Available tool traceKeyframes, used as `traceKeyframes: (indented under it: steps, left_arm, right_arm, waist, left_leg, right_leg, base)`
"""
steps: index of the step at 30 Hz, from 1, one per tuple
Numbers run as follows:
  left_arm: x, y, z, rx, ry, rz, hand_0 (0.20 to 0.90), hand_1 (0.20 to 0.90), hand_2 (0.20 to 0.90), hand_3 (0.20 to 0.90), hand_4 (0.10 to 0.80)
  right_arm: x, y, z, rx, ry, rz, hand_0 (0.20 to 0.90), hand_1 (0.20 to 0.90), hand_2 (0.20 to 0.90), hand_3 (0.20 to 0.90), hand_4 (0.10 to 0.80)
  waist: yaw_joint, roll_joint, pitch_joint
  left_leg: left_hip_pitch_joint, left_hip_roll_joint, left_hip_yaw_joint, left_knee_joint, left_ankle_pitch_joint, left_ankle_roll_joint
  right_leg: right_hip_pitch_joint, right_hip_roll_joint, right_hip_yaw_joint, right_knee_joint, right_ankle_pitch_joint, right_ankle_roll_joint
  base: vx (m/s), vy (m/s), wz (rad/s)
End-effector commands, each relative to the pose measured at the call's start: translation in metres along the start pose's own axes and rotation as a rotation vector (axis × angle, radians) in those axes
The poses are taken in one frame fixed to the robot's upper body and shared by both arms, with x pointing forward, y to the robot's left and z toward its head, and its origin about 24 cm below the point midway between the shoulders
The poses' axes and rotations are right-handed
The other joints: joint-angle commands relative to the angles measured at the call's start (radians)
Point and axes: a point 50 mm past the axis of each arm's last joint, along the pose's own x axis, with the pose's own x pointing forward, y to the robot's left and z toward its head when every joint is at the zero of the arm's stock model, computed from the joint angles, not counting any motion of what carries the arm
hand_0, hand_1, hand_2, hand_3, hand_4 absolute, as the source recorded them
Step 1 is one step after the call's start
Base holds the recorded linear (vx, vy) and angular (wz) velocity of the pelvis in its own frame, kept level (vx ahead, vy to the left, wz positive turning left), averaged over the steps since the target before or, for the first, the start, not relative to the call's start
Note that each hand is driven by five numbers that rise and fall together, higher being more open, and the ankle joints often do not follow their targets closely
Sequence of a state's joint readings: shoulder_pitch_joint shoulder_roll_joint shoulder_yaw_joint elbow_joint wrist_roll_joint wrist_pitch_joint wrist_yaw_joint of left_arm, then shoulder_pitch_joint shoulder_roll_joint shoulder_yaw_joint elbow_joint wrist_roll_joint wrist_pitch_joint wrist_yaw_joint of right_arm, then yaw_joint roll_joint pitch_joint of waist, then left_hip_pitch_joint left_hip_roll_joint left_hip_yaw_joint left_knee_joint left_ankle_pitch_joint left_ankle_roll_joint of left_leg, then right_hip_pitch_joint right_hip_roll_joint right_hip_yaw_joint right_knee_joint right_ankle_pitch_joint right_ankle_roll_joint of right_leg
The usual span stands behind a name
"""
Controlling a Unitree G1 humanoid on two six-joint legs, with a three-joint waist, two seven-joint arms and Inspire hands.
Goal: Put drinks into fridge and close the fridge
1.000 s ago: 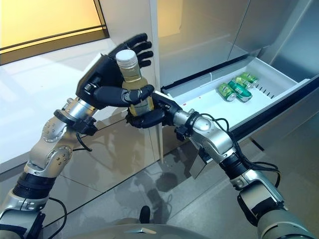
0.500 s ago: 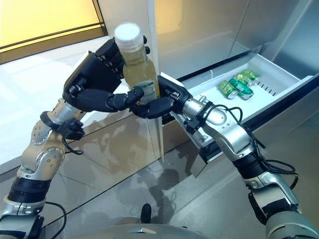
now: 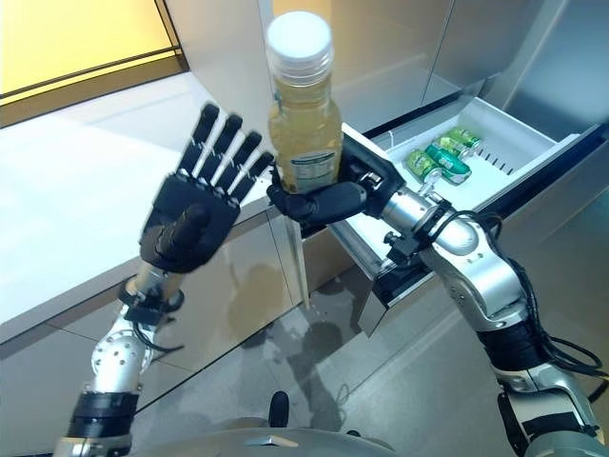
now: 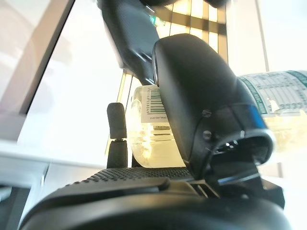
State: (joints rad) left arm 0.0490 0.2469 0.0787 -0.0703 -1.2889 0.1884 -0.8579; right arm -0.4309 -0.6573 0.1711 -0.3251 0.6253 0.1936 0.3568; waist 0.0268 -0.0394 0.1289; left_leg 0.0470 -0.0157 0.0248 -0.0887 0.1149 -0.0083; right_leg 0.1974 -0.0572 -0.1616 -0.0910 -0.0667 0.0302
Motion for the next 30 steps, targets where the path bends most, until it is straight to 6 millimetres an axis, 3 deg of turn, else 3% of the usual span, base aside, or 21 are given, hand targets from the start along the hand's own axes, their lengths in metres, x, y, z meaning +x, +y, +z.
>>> traceKeyframes:
  steps: [1, 2, 5, 12, 15, 25, 30]
  left_arm:
    - [-0.016, 0.011, -0.003, -0.076, -0.065, 0.029, 0.900, 0.900, 0.900, 0.900, 0.800]
    - [-0.041, 0.022, -0.014, -0.092, -0.054, 0.124, 0.900, 0.900, 0.900, 0.900, 0.800]
    - [-0.070, 0.030, -0.029, -0.145, -0.024, 0.244, 0.900, 0.900, 0.900, 0.900, 0.800]
    - [-0.121, 0.042, -0.053, -0.091, 0.161, 0.522, 0.900, 0.900, 0.900, 0.900, 0.800]
    - [-0.142, 0.047, -0.060, -0.029, 0.268, 0.673, 0.900, 0.900, 0.900, 0.900, 0.800]
    - [-0.188, 0.071, -0.036, 0.633, 0.601, 1.263, 0.900, 0.900, 0.900, 0.900, 0.800]
    - [-0.206, 0.069, -0.041, 0.710, 0.736, 1.332, 0.900, 0.900, 0.900, 0.900, 0.800]
  right_arm:
    - [-0.012, -0.010, 0.083, -0.059, -0.469, -0.042, 0.300, 0.300, 0.300, 0.200, 0.100]
    - [-0.020, -0.017, 0.082, -0.049, -0.457, -0.067, 0.300, 0.300, 0.300, 0.200, 0.100]
    - [-0.032, -0.025, 0.078, -0.062, -0.429, -0.124, 0.300, 0.300, 0.300, 0.200, 0.100]
    - [-0.055, -0.046, 0.066, -0.173, -0.322, -0.283, 0.300, 0.300, 0.300, 0.200, 0.100]
    - [-0.066, -0.057, 0.063, -0.308, -0.251, -0.357, 0.300, 0.300, 0.300, 0.200, 0.100]
    - [-0.062, -0.093, 0.065, -0.453, -0.056, -0.424, 0.300, 0.300, 0.300, 0.200, 0.100]
    - [-0.049, -0.108, 0.067, -0.457, 0.005, -0.410, 0.300, 0.300, 0.300, 0.200, 0.100]
  waist:
    - [-0.010, -0.004, -0.123]
    - [-0.016, -0.007, -0.118]
    - [-0.026, -0.010, -0.114]
    - [-0.054, -0.014, -0.099]
    - [-0.064, -0.016, -0.094]
    - [-0.043, -0.048, -0.089]
    - [-0.008, -0.069, -0.087]
  left_leg:
    - [0.083, -0.016, 0.000, 0.001, -0.178, 0.009]
    - [0.082, -0.016, 0.006, 0.001, -0.178, 0.010]
    - [0.079, -0.013, 0.018, 0.001, -0.178, 0.007]
    - [0.084, -0.004, 0.044, 0.001, -0.184, 0.005]
    - [0.083, -0.002, 0.056, 0.001, -0.184, 0.006]
    - [0.071, 0.005, 0.069, 0.001, -0.172, 0.002]
    - [0.063, 0.007, 0.063, 0.001, -0.166, -0.002]
  right_leg:
    - [-0.083, 0.012, 0.022, 0.008, 0.077, 0.035]
    - [-0.085, 0.013, 0.024, 0.008, 0.079, 0.036]
    - [-0.090, 0.013, 0.028, 0.007, 0.082, 0.038]
    - [-0.094, 0.019, 0.041, 0.011, 0.082, 0.047]
    - [-0.100, 0.025, 0.052, 0.010, 0.086, 0.049]
    - [-0.106, 0.038, 0.049, 0.004, 0.090, 0.050]
    - [-0.106, 0.035, 0.027, 0.004, 0.088, 0.051]
  base:
    - [-0.020, 0.006, -0.15]
    - [-0.030, 0.007, -0.16]
    - [-0.027, 0.004, -0.09]
    - [0.002, -0.005, -0.13]
    - [-0.005, -0.011, -0.10]
    - [0.009, -0.017, -0.05]
    - [0.054, -0.036, 0.04]
